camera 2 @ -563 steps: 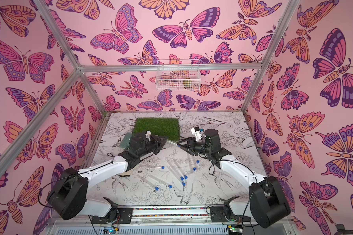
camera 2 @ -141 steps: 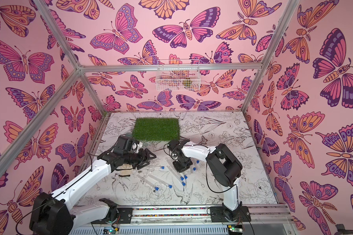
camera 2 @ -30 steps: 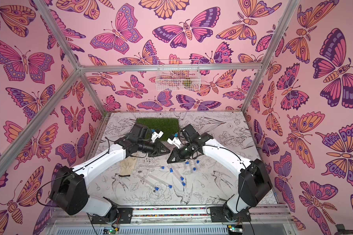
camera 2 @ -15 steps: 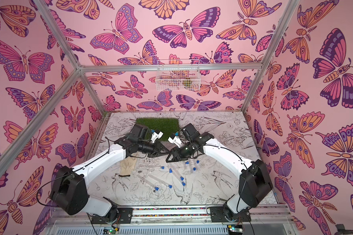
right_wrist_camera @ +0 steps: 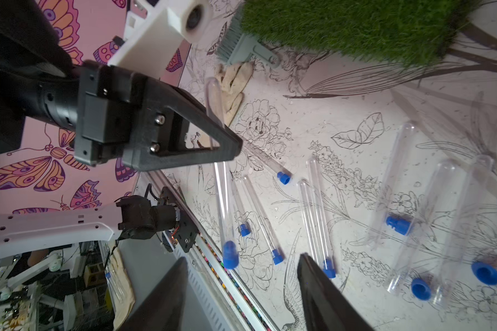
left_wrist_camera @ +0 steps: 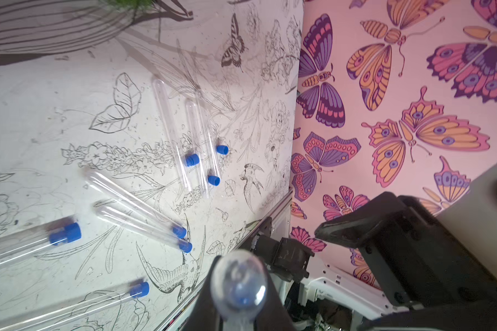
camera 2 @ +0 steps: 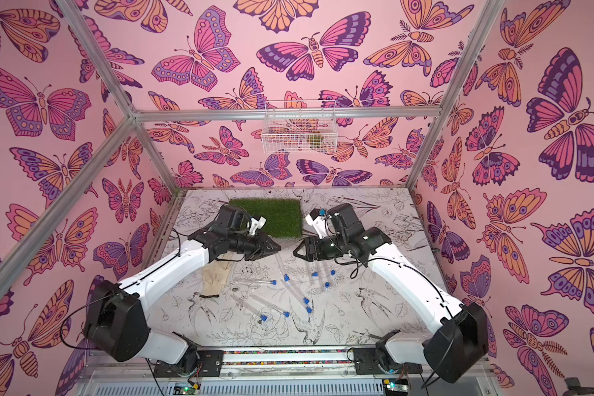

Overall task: Remove stoppers from test tubes
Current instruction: Pick up the test tube at the center of the board.

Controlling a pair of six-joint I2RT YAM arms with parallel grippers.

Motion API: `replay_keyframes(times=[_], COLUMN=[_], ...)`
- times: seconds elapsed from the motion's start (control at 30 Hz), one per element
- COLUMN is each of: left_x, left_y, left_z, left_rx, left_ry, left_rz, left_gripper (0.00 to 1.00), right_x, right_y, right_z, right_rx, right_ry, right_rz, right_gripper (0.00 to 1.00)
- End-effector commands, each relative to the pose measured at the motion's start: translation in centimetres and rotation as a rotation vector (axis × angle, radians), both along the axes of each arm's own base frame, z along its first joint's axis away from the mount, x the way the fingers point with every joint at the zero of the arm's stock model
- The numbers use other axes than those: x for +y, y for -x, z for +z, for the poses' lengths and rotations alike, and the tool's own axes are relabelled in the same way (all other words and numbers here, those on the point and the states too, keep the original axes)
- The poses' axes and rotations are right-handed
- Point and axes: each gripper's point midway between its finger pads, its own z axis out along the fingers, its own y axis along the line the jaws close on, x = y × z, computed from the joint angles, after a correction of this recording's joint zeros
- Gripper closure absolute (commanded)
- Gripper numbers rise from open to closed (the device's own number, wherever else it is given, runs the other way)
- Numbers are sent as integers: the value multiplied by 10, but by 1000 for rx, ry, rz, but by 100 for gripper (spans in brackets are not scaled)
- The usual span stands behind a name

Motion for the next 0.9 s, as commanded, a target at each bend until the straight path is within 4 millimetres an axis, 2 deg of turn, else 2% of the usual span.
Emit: replay_keyframes(times=[0.0,0.4,0.7,0.87], left_x=[12,30,37,42], left_y=[-13,-37,-37,-35], left_z=[5,1,6,4], left_rx=[47,116,122,134], left_ry=[9,139,196,216], left_rz=[138,447,507,544], left_gripper=[86,86,86,86], right_x=[-8,-4,14,21], right_y=[-9,-9,-4,-4], right_z=[-3,-11,-22,-15], right_rx=[-2,73,179,178], right_ry=[-22,-99,-229,-289], right_rz=[-72,-88,-55,-41], right_gripper=[35,35,35,35])
